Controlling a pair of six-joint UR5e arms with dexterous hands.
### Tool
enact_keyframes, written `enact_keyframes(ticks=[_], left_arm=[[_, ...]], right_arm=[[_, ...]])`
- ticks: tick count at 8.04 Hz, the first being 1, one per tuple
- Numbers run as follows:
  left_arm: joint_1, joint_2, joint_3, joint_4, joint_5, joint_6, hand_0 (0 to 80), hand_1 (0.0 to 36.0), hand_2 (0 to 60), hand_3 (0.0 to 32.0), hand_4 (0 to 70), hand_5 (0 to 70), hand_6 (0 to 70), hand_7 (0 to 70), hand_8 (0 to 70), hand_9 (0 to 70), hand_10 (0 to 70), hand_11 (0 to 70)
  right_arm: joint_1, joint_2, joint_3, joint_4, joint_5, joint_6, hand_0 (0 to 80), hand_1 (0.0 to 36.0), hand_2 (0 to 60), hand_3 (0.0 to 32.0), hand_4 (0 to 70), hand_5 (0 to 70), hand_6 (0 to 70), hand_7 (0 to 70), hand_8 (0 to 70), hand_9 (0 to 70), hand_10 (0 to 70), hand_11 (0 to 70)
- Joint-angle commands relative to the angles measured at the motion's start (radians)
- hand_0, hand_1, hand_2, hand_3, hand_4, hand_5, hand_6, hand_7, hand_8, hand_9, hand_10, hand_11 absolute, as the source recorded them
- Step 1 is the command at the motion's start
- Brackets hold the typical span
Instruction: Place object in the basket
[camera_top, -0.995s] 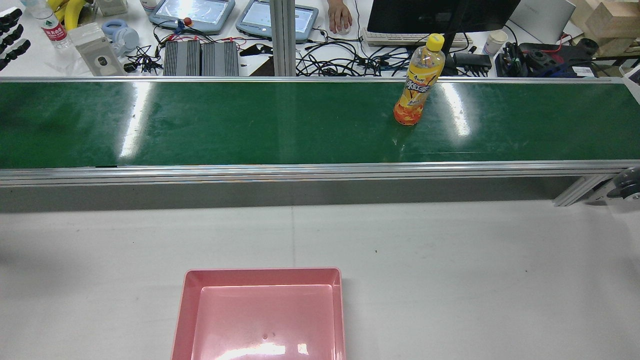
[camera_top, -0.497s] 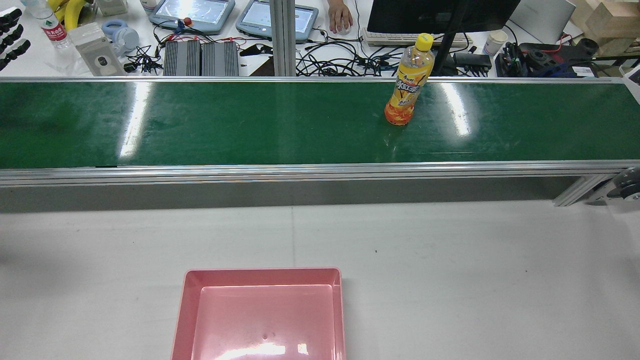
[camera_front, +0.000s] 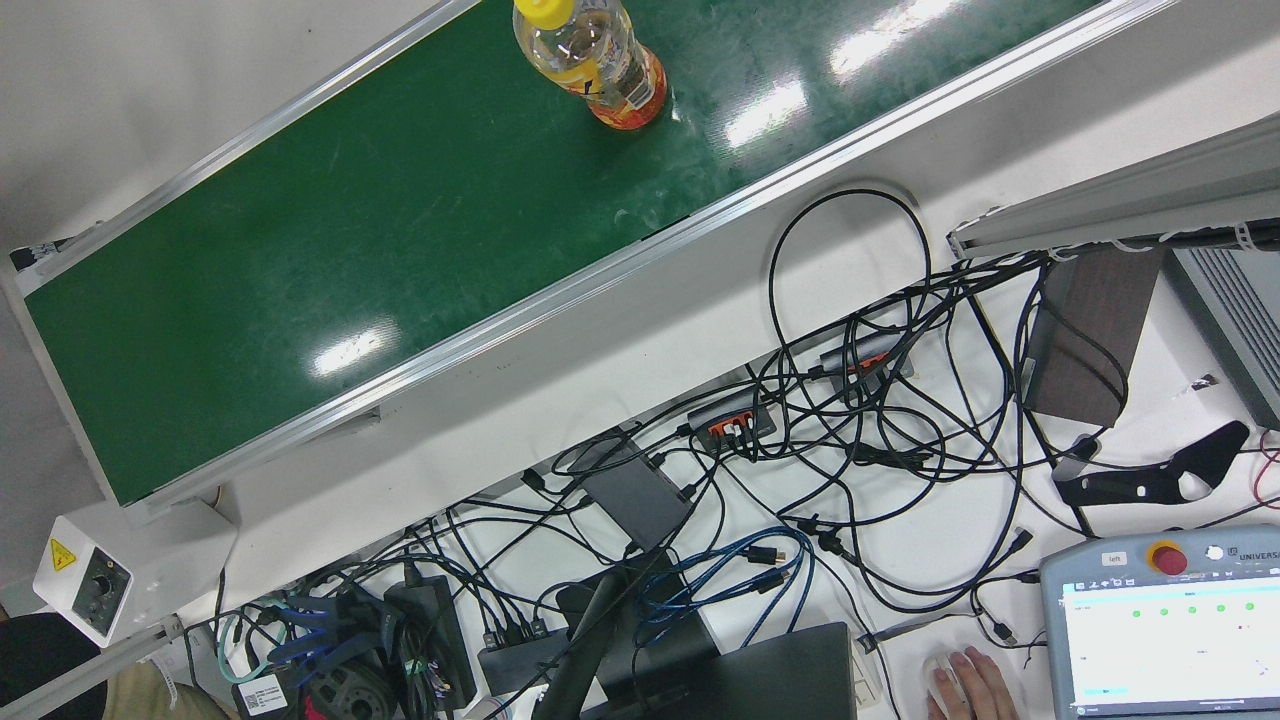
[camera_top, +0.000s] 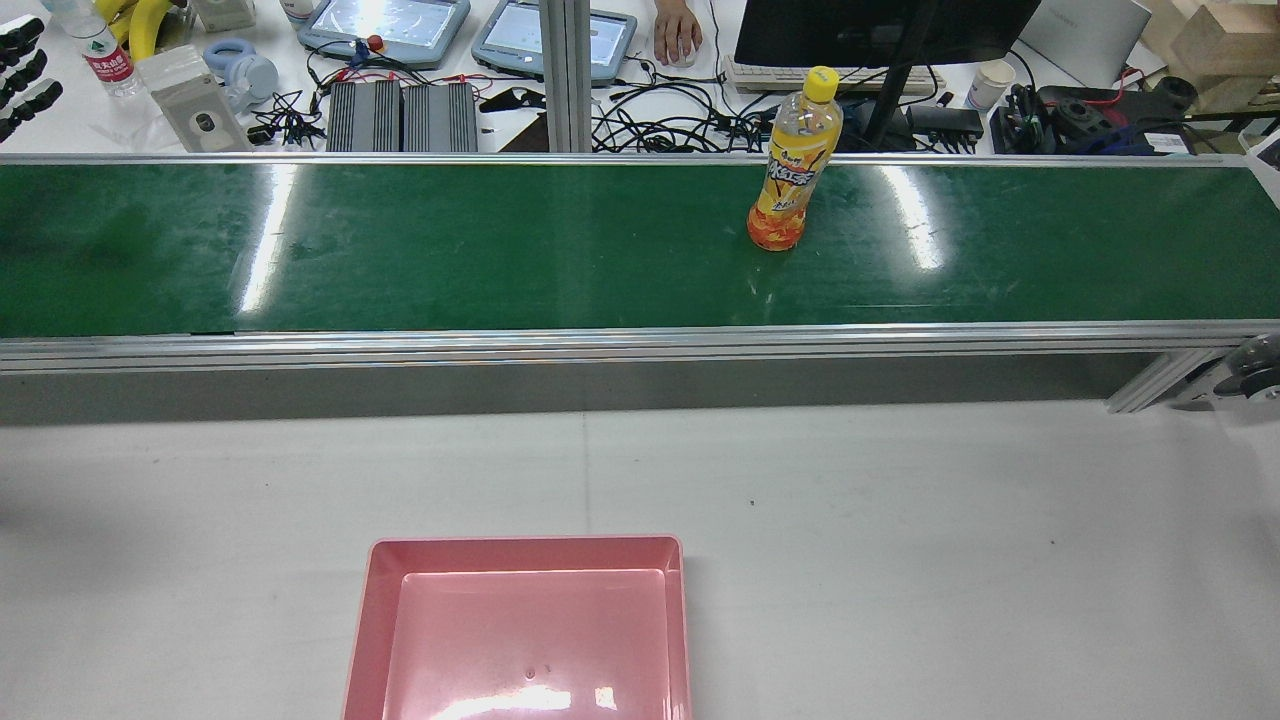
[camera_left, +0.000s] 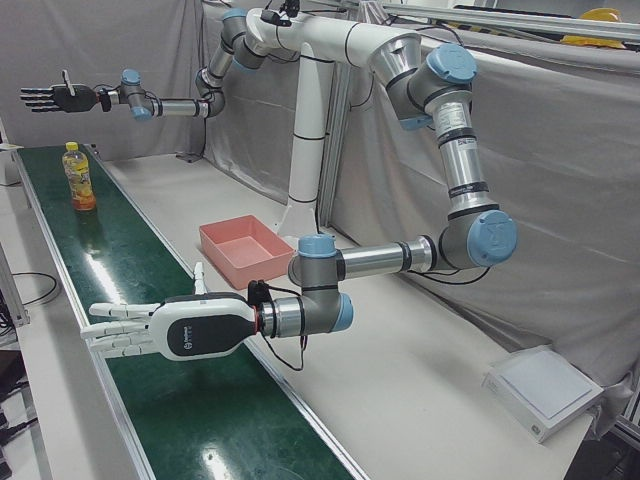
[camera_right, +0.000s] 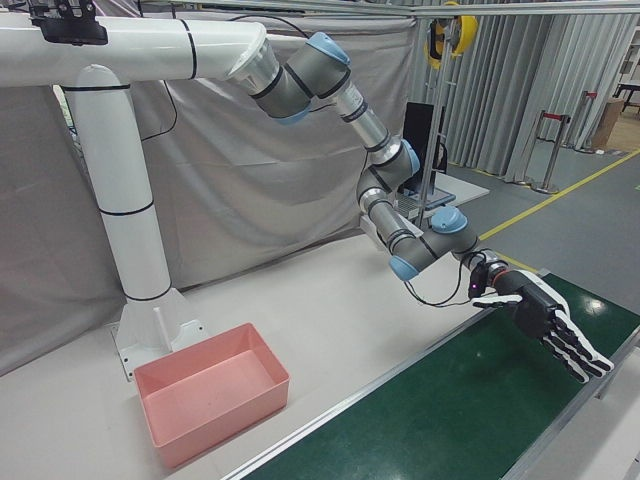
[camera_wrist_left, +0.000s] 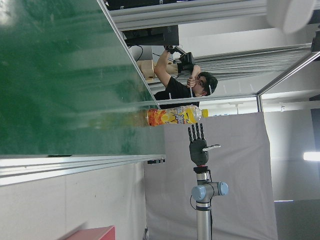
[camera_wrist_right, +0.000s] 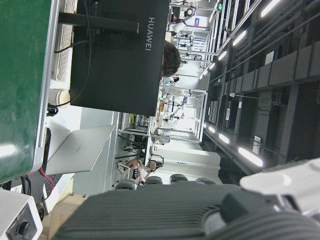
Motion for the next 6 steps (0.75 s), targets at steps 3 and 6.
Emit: enact_keyframes(ticks=[3,6], left_arm=[[-0.001,0.0,0.0,0.0,0.0,0.0,62.3,9.7,0.0,0.0,12.4,7.0,0.0,0.0,0.0,0.0,2.3,5.5],[-0.001,0.0,0.0,0.0,0.0,0.0,62.2,9.6,0.0,0.0,12.4,7.4,0.0,0.0,0.0,0.0,2.4,5.6]], right_arm=[[0.0,0.0,0.0,0.0,0.0,0.0,0.0,0.0,0.0,0.0,0.0,0.0,0.0,0.0,0.0,0.0,0.0,0.0],[0.0,0.0,0.0,0.0,0.0,0.0,0.0,0.0,0.0,0.0,0.0,0.0,0.0,0.0,0.0,0.0,0.0,0.0]])
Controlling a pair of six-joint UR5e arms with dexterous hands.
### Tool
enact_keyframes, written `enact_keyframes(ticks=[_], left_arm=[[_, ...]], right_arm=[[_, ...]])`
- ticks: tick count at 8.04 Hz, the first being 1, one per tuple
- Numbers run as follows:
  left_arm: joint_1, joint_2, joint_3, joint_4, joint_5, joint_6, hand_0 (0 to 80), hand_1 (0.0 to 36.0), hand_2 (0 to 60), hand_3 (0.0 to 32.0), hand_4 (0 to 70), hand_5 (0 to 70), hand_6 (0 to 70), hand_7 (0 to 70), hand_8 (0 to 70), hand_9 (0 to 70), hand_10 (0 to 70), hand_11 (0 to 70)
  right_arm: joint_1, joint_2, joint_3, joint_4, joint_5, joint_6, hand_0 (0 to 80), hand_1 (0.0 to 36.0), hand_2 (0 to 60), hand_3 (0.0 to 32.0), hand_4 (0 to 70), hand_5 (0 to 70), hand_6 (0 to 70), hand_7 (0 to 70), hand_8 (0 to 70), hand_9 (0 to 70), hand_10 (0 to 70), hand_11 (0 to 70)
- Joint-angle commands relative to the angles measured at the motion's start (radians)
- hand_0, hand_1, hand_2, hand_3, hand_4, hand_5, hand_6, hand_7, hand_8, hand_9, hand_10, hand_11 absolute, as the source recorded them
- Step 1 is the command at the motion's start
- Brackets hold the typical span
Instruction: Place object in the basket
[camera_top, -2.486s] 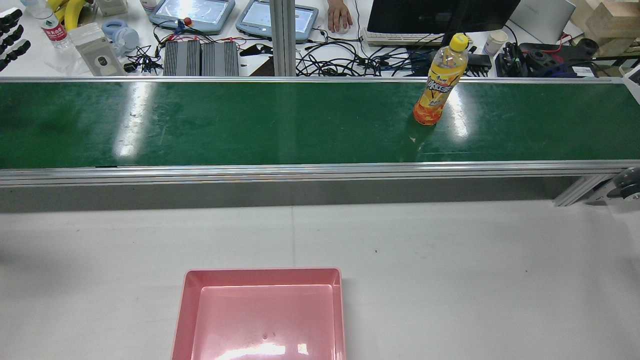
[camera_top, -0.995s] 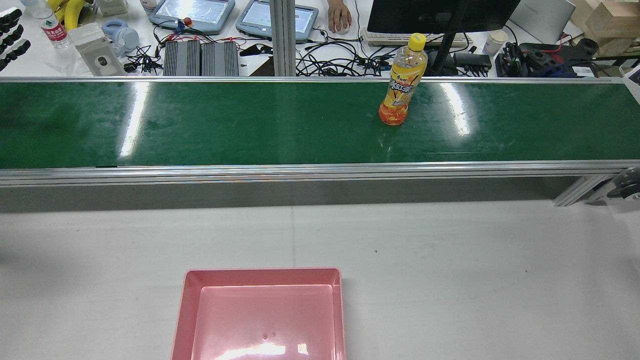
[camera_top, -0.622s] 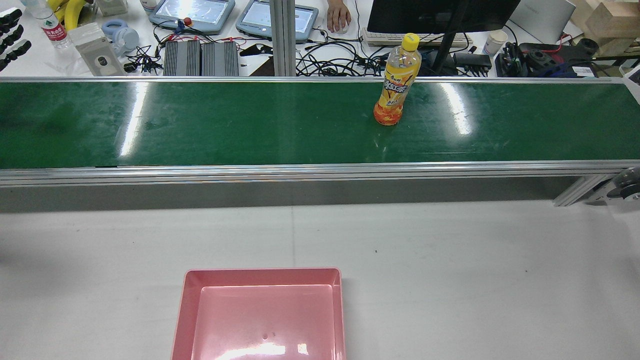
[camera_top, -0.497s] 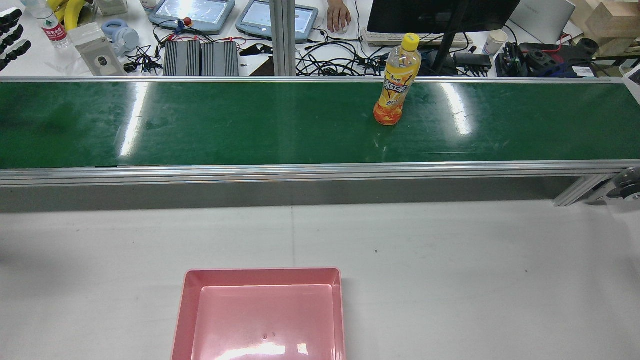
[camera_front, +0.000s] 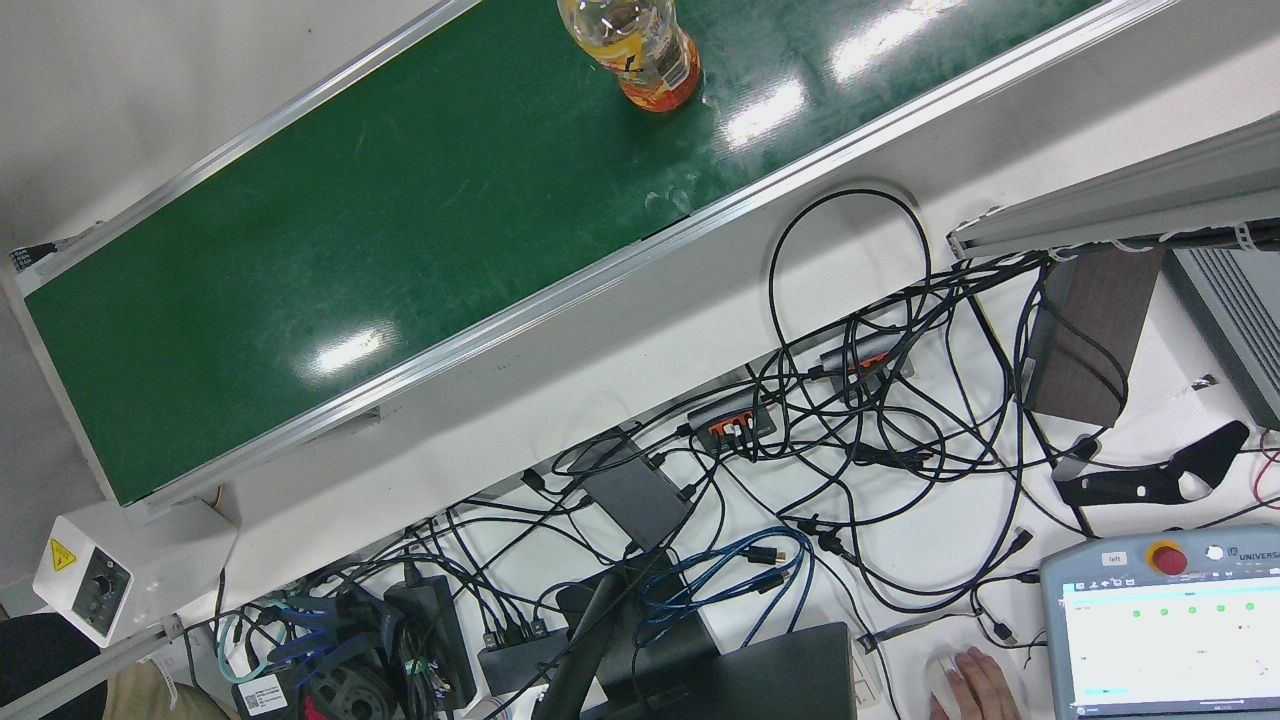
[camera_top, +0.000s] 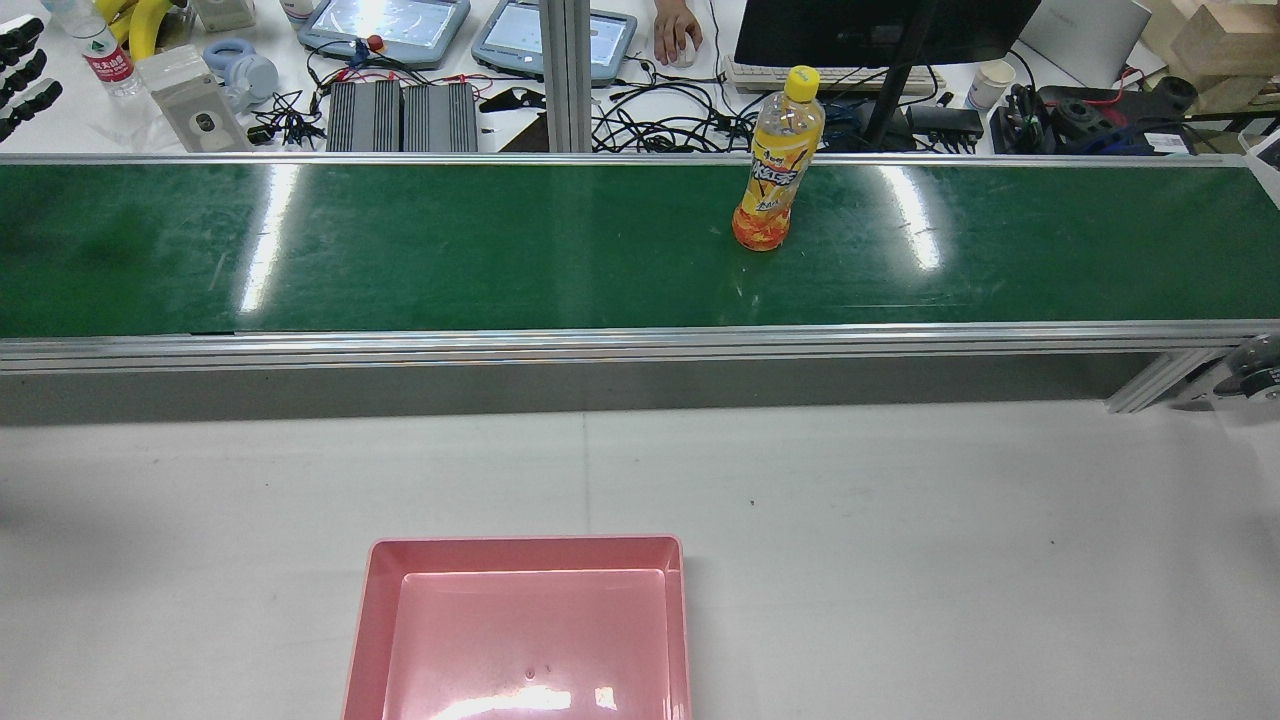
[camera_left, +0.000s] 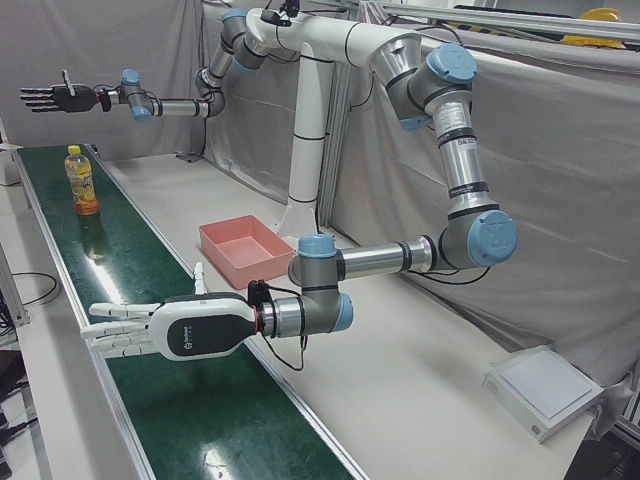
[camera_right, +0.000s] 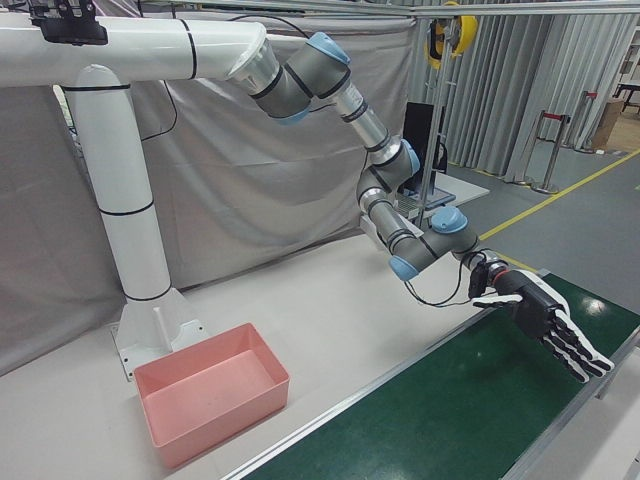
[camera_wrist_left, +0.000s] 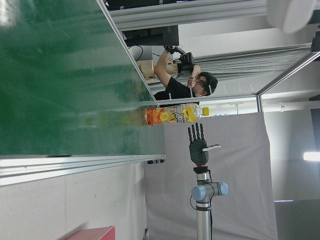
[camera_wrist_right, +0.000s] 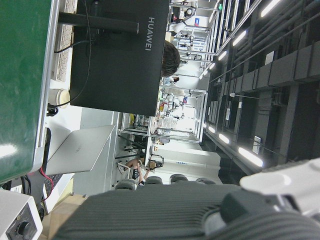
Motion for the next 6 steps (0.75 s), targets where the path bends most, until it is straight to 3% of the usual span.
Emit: enact_keyframes(ticks=[1,6], left_arm=[[0.002,0.0,0.0,0.0,0.0,0.003,62.0,9.7,0.0,0.0,12.5,7.8,0.0,0.0,0.0,0.0,2.5,5.7],[0.005,0.0,0.0,0.0,0.0,0.006,62.1,9.8,0.0,0.0,12.6,7.8,0.0,0.0,0.0,0.0,2.5,5.7]], right_arm=[[0.0,0.0,-0.002,0.0,0.0,0.0,0.0,0.0,0.0,0.0,0.0,0.0,0.0,0.0,0.0,0.0,0.0,0.0],[0.0,0.0,0.0,0.0,0.0,0.0,0.0,0.0,0.0,0.0,0.0,0.0,0.0,0.0,0.0,0.0,0.0,0.0]])
